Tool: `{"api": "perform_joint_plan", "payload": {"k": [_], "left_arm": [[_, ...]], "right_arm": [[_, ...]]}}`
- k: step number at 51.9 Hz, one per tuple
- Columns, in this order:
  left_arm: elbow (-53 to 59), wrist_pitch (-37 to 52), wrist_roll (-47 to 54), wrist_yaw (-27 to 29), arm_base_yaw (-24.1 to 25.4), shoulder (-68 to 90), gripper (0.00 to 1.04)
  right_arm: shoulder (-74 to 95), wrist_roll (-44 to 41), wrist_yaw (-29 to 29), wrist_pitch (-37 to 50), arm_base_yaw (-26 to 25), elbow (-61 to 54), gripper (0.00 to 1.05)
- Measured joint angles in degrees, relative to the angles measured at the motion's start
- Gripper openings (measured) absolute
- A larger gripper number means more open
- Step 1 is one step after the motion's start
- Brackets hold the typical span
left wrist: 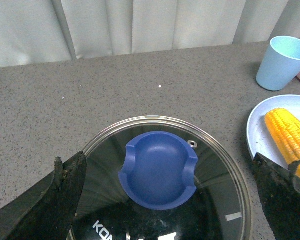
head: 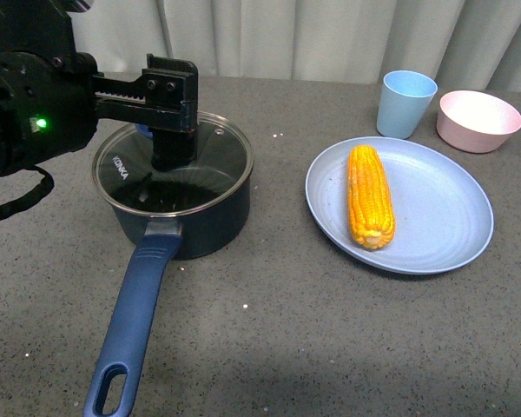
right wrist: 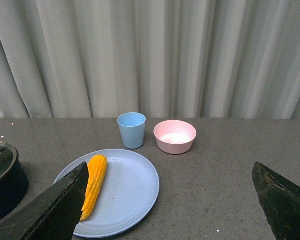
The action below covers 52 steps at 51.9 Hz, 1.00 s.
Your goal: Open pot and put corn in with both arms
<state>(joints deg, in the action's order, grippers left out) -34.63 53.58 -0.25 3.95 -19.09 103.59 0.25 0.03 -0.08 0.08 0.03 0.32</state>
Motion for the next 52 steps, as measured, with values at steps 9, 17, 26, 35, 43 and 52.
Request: {"api": "perform_joint_plan", "payload": {"k": [9, 17, 26, 35, 43, 52], "left_arm": [[-2.7, 0.6, 0.3, 0.4, -0.5, 4.2, 0.98], [-4.1, 0.9, 0.4, 0.7, -0.8, 6.5, 0.98], [-5.5, 0.8, 0.4, 0.8, -0.7, 8.8, 0.98], [-7.6, 0.0, 0.4, 0.9, -0.3, 10.4, 0.98], [-9.3, -1.2, 1.2, 1.1, -0.2, 11.9, 0.98], [-9.9, -1.7, 1.7, 1.6, -0.2, 12.7, 0.98]], "right_arm": [[0.0, 0.0, 0.0, 0.0, 0.0, 0.0, 0.96], [0.0, 0.0, 0.0, 0.0, 0.0, 0.0, 0.96], [0.0, 0.0, 0.0, 0.0, 0.0, 0.0, 0.96], [0.0, 0.0, 0.0, 0.0, 0.0, 0.0, 0.96], [0.0, 0.0, 0.0, 0.0, 0.0, 0.0, 0.96], [0.0, 0.0, 0.0, 0.0, 0.0, 0.0, 0.96]]}}
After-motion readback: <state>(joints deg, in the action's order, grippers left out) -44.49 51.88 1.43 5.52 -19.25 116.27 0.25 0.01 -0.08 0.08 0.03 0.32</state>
